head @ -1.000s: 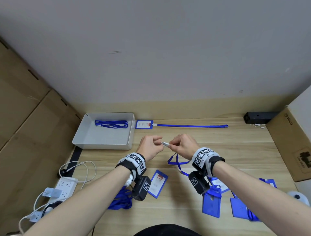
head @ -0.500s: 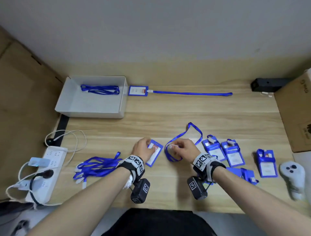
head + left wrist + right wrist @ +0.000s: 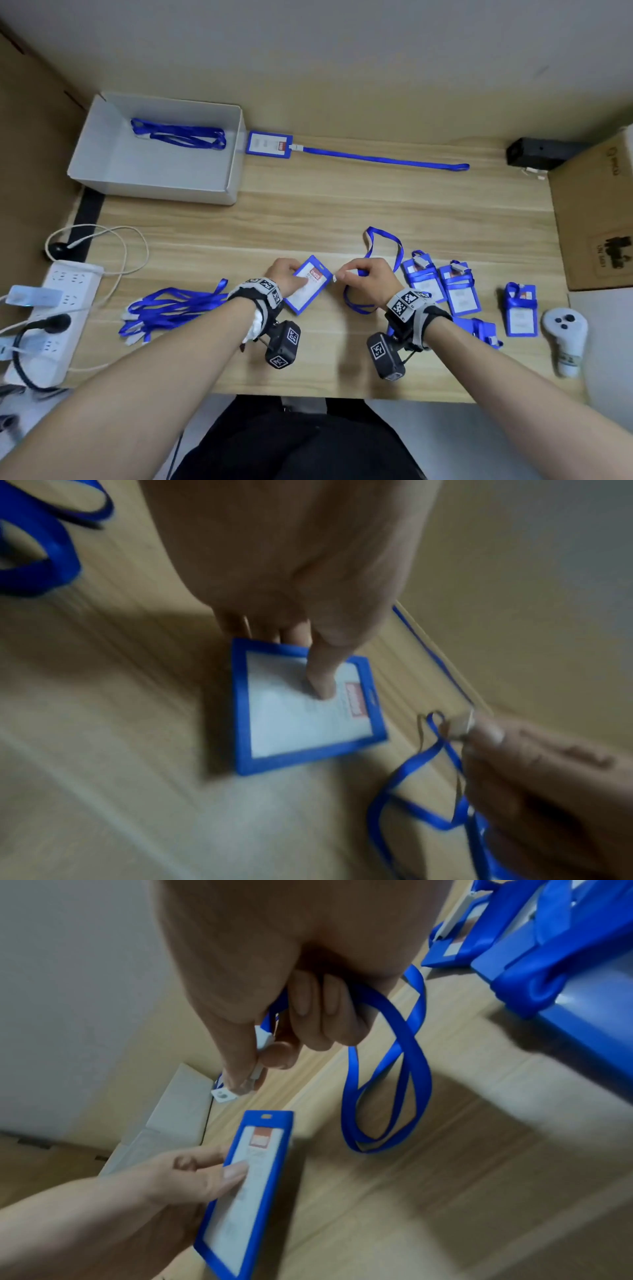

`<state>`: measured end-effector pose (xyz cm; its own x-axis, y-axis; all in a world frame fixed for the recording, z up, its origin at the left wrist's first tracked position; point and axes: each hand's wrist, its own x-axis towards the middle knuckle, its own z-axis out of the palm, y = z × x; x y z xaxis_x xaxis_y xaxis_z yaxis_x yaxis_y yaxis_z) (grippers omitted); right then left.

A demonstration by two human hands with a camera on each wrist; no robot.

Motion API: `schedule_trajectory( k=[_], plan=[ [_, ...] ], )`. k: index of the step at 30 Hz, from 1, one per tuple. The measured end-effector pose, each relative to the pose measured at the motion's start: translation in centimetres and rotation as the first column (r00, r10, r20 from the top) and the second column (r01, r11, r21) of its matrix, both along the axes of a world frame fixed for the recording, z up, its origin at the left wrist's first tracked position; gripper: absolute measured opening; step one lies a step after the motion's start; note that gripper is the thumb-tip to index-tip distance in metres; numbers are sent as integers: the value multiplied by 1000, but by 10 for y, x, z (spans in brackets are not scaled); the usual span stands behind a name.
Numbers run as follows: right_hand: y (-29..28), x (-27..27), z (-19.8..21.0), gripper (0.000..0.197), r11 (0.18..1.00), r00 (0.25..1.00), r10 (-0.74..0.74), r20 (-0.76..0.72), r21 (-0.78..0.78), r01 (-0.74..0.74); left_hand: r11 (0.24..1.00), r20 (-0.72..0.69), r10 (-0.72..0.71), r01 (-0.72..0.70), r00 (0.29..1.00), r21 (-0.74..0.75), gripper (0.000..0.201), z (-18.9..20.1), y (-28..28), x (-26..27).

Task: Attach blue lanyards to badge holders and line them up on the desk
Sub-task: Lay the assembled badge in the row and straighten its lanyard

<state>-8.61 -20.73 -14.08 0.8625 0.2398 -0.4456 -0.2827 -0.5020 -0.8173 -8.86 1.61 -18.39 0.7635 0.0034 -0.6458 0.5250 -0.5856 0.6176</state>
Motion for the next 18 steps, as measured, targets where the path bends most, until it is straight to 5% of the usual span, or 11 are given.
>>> schedule_trajectory(
  k=[4, 8, 18],
  plan=[
    [0, 11, 15, 8, 1000, 999, -15, 34, 23, 14, 951, 62, -177, 187, 982, -245, 20, 28, 9, 9],
    [12, 20, 27, 8, 997, 995, 82, 55, -4, -82, 916, 136, -278, 305, 951, -261, 15, 50, 13, 17],
    [26, 37, 47, 12, 987, 988, 134, -79, 95, -127, 924, 247, -239, 298, 939, -239, 16, 75, 26, 27]
  ],
)
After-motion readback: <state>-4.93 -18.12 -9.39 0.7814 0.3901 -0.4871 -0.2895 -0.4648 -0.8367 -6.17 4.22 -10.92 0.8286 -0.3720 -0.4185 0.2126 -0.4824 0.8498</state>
